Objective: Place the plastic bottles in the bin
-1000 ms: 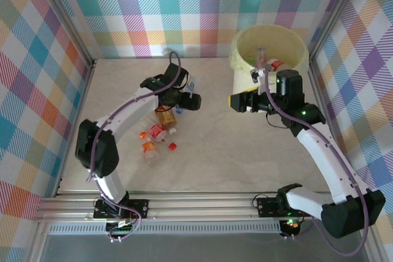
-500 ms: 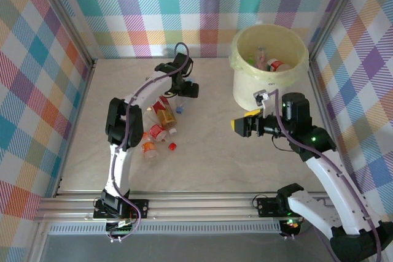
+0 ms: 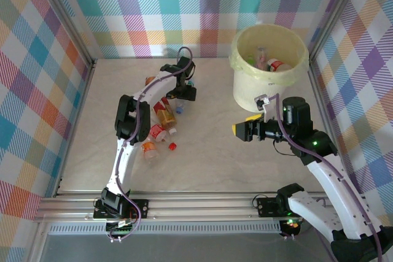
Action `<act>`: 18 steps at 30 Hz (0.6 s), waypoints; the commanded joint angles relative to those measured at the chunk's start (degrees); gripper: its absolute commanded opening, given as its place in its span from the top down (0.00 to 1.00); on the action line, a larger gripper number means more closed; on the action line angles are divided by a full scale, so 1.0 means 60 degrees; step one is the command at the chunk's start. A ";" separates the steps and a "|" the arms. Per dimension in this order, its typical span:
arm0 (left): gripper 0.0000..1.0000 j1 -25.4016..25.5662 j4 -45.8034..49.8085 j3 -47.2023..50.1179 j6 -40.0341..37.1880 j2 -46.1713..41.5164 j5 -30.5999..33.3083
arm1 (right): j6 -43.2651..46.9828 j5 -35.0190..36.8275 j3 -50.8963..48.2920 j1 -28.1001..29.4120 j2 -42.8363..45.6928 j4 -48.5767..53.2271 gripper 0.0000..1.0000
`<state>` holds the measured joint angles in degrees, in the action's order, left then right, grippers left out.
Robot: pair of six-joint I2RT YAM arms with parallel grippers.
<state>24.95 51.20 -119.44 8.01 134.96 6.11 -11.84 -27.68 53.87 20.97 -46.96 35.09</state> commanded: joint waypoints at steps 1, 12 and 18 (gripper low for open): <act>0.23 -0.0145 0.0373 -0.0212 0.0020 0.0119 -0.0075 | -0.0137 -0.0019 -0.0101 0.0035 0.0003 0.0077 0.15; 0.38 -0.0130 -0.0431 0.0787 0.0342 -0.1073 -0.1249 | -0.1200 0.0860 -0.0217 0.0035 -0.0177 -0.0229 0.16; 0.35 -0.0123 -0.1817 0.2461 0.0710 -0.2803 -0.3112 | -0.2760 0.0857 -0.0479 0.0029 -0.0369 -0.1424 0.16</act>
<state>24.82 45.54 -107.46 10.22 125.25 -4.45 -22.15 -22.74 51.77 20.97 -48.66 31.75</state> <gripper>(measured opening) 0.651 0.841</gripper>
